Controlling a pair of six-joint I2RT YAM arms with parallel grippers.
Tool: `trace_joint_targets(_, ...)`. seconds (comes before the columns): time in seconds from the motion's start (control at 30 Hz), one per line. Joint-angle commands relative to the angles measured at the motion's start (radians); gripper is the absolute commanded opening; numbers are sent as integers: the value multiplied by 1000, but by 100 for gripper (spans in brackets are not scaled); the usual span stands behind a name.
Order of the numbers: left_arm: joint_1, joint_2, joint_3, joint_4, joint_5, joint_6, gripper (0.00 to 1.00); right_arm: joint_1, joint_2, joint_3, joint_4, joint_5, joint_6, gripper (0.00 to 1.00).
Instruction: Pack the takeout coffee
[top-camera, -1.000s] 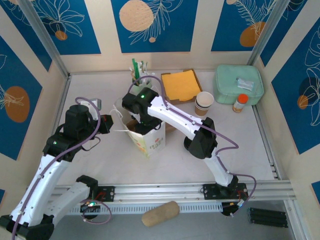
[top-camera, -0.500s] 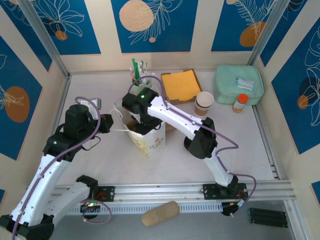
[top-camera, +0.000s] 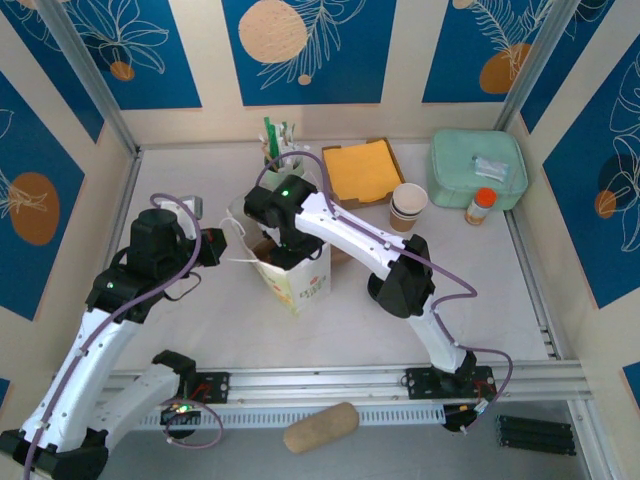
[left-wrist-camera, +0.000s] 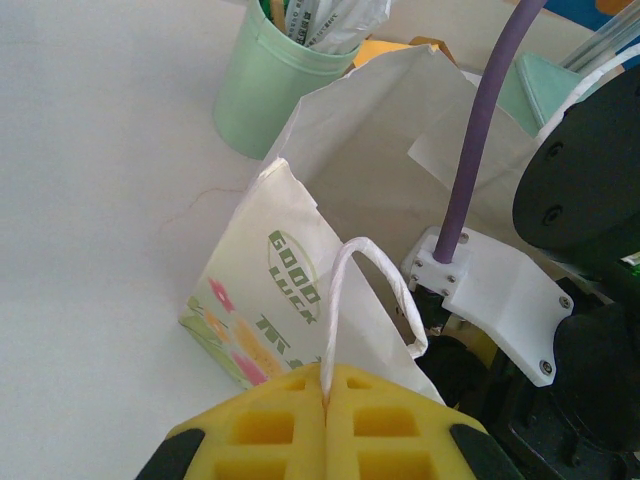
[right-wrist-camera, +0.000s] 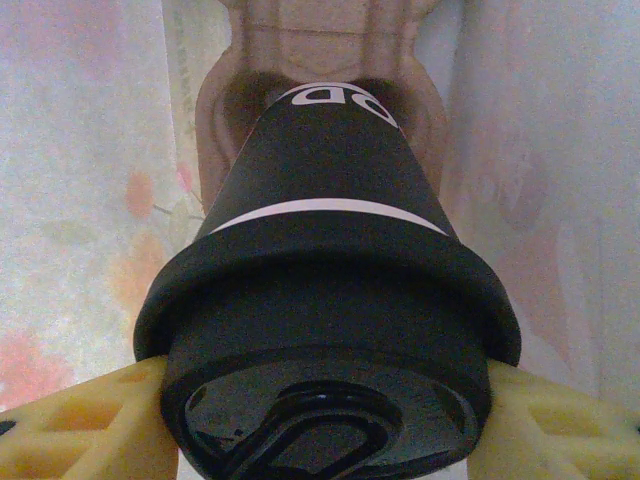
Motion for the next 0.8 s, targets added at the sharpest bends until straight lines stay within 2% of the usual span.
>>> trace_joint_targets(0.0,-4,-2,-2,6,-12,-11,0,5,22,-13,-150,-30,-22,43)
trace_joint_targets(0.4,-3,-6,-7,6,-15,-13,0,10,25,15,-150,-5,-15,43)
trace_joint_targets(0.77,-4,-12,-8,3,-30,-14,0,7,17,329,-145,46,43,43)
